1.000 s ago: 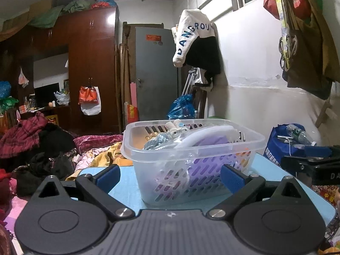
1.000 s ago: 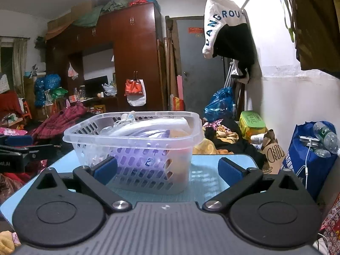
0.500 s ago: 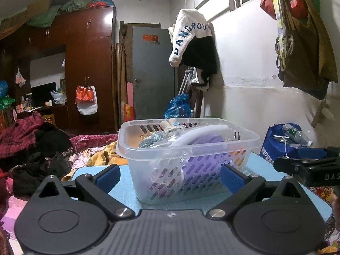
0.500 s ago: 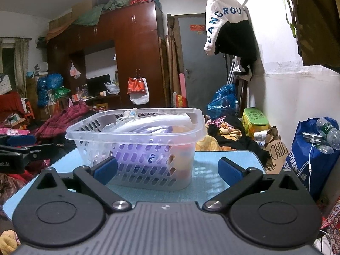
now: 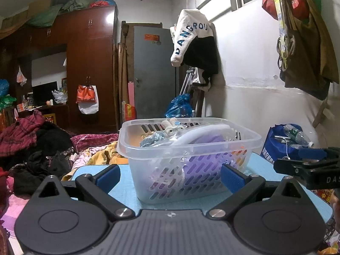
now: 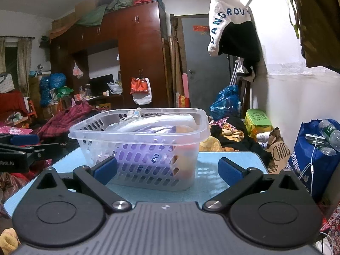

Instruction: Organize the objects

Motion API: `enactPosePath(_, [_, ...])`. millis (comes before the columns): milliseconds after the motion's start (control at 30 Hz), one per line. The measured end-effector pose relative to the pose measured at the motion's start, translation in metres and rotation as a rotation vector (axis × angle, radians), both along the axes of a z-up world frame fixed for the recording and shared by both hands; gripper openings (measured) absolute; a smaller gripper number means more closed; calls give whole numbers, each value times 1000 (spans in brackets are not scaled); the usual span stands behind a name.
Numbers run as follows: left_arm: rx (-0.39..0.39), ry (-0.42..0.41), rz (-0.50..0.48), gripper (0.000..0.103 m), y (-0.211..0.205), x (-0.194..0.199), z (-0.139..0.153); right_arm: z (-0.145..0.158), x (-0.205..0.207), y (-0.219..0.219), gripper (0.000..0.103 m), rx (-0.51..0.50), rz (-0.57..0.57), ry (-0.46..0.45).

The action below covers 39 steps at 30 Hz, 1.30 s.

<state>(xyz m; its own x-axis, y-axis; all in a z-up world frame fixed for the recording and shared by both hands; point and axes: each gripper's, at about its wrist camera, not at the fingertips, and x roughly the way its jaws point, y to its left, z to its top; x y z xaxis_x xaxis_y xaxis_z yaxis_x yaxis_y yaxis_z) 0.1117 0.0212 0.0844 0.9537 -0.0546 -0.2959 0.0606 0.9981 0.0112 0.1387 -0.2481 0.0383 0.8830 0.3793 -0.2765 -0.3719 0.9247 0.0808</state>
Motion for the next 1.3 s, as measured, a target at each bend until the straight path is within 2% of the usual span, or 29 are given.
enactPosePath(1300, [-2, 14, -4, 101, 0, 4, -3, 0, 1, 1, 103, 4, -3, 1])
